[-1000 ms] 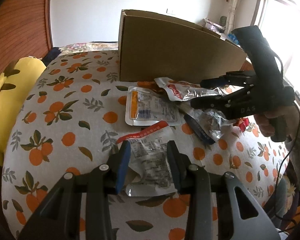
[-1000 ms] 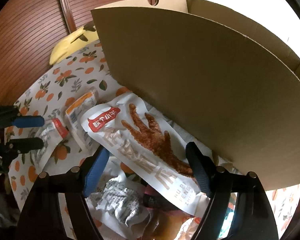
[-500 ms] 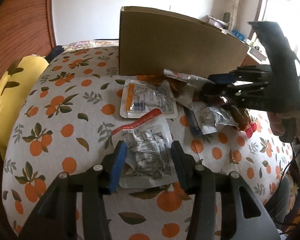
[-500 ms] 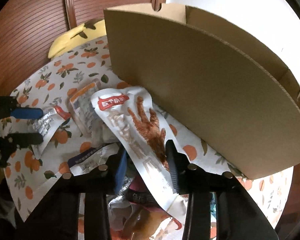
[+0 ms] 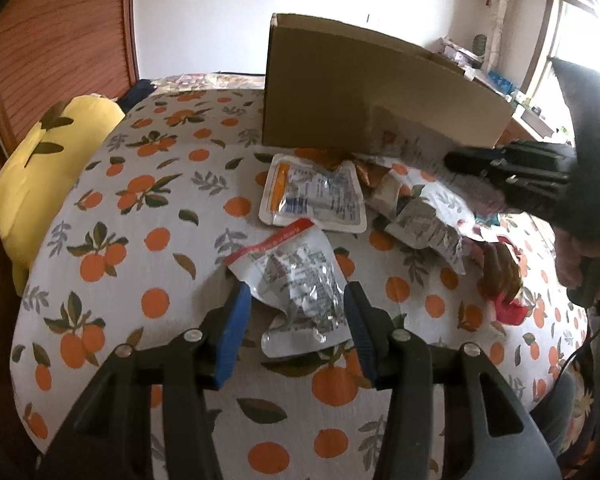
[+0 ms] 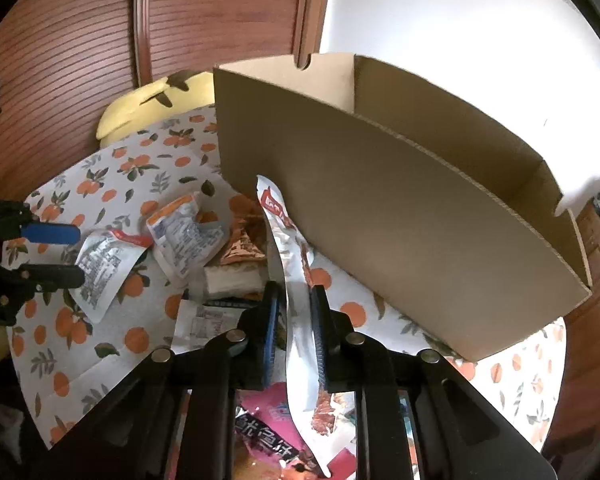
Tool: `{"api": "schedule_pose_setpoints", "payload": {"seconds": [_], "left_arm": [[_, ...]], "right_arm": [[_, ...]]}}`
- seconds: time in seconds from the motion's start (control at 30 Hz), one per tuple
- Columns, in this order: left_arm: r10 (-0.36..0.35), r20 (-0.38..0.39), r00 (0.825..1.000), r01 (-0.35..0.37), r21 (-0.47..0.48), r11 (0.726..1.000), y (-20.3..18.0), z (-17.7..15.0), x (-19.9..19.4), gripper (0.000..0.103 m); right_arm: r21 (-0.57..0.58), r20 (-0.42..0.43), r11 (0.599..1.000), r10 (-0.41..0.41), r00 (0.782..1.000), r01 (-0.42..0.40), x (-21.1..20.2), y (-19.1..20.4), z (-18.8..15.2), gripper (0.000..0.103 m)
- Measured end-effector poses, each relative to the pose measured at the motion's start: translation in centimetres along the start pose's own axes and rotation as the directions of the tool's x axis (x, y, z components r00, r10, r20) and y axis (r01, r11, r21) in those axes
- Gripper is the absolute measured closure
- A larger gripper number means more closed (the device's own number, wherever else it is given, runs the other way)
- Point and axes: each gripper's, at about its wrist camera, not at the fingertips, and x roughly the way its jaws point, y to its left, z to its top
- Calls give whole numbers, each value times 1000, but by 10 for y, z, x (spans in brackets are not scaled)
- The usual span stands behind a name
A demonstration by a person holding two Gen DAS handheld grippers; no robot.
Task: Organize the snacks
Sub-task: 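Grasp the white hand-print pack with the right gripper while the left gripper grasps the clear wrapper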
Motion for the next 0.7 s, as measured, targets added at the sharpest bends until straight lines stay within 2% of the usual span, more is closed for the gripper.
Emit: {"api": "schedule_pose_setpoints", "payload": {"seconds": [0.2, 0.43, 0.7], "left_arm": [[10, -48, 999, -11, -12, 1000, -5, -4, 15, 54], [82, -21, 996, -82, 20, 996, -15, 4, 28, 51], [113, 17, 993, -114, 66, 991, -19, 2, 31, 47]], "right_arm": [[5, 39, 1000, -22, 999, 21, -14, 0, -3, 90], [55, 69, 998, -26, 997, 23, -23, -5, -11, 90], [95, 107, 995, -29, 994, 19, -36, -9, -19, 90]]}}
